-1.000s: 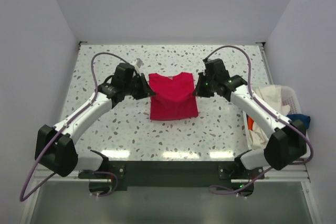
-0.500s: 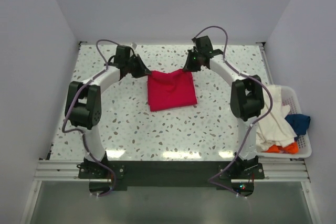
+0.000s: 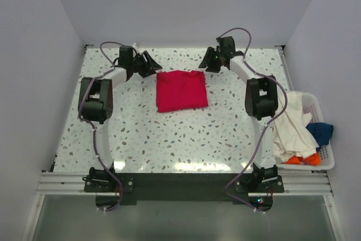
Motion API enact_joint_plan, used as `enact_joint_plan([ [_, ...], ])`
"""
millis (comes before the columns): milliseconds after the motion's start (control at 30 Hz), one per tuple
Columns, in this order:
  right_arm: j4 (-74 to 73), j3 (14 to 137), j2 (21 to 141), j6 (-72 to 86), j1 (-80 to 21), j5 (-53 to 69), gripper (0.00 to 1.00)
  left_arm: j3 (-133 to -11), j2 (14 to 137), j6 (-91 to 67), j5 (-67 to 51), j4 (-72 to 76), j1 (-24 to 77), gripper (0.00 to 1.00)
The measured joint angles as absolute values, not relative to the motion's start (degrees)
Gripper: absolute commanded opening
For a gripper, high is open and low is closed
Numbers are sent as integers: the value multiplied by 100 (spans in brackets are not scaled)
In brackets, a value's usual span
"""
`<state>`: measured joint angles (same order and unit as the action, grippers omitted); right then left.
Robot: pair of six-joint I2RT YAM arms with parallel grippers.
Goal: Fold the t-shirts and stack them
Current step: Fold the tshirt
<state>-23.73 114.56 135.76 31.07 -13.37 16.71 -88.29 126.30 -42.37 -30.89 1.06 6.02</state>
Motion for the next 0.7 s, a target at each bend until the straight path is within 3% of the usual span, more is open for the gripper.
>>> enact_joint_plan([
  [133,-2130,10971,13251,3151,-1234,1669,48,-8685,12405,-4237,-3089,342,513,59],
  [433,-2029,9988,12505,2867,-1754,974,48,-7677,11382,-4213,-2506,349,685,33],
  [700,-2322,9649,12499,2484,-2626,-434,51,-7592,11338,-4066,-1787,174,1704,26],
])
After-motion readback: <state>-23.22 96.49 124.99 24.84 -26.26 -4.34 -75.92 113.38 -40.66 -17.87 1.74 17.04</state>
